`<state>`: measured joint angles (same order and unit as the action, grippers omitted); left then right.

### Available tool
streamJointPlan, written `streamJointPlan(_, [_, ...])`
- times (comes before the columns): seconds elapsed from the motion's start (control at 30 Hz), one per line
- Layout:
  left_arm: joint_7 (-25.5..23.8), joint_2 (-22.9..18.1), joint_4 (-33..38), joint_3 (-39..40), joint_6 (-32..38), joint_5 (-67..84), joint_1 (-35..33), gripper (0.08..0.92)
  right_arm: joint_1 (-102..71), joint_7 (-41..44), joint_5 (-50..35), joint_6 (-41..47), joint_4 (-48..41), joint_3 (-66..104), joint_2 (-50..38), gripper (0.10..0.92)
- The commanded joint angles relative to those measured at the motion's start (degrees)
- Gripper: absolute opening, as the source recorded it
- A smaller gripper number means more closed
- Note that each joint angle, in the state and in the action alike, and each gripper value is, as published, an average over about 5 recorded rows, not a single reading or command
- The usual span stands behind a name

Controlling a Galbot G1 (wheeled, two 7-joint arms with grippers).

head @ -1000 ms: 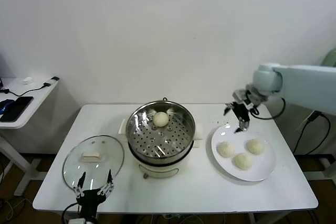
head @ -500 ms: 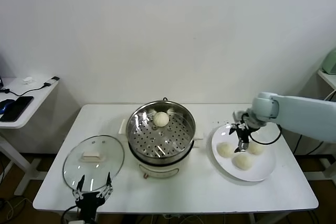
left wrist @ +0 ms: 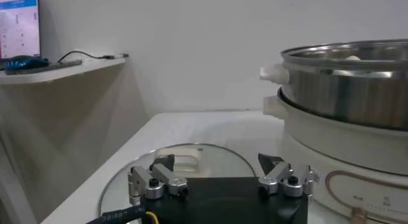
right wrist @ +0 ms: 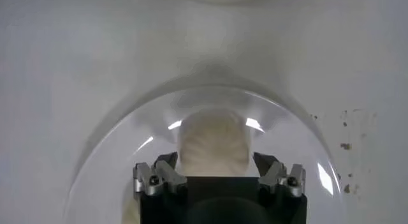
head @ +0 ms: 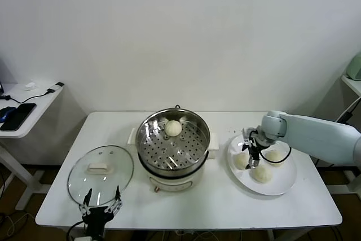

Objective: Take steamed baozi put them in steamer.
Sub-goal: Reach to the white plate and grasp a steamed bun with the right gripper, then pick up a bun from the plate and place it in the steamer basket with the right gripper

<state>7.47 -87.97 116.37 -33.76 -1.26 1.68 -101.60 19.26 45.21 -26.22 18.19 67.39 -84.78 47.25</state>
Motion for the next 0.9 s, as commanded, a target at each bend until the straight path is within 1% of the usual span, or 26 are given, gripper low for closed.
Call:
streamJointPlan(0.03, [0.0, 0.2, -0.4, 0.0, 0.0, 0.0, 0.2, 0.823, -2.5, -0.1, 1.3, 0.8, -0.8, 2.1, 0.4, 0.695])
streamJointPlan(0.27, [0.0, 0.1, -0.2, 0.3, -0.4, -0.3, 0.4, 0.823, 3.3, 1.6, -0.2, 0.3, 2.4, 0.3, -2.0, 0.641])
streamJointPlan(0.5, [0.1, 0.7, 0.2, 0.3, -0.4, 0.0, 0.2, 0.823, 21.2, 4.2, -7.9, -0.9, 7.2, -7.3, -2.8, 0.599])
streamJointPlan(0.57, [0.1, 0.9, 0.4, 0.3, -0.4, 0.1, 0.1, 0.823, 28.0, 5.0, -11.4, -1.2, 9.1, -11.2, -1.9, 0.595])
streamJointPlan(0.73, [0.1, 0.7, 1.0, 1.0, -0.7, -0.1, 0.3, 0.823, 43.3, 6.0, -23.2, -0.5, 14.2, -17.6, 2.8, 0.592])
streamJointPlan(0.9, [0.0, 0.4, 1.1, 2.0, -0.8, -0.5, 0.5, 0.823, 49.4, 2.4, -33.1, 3.4, 20.4, -16.5, 10.4, 0.594])
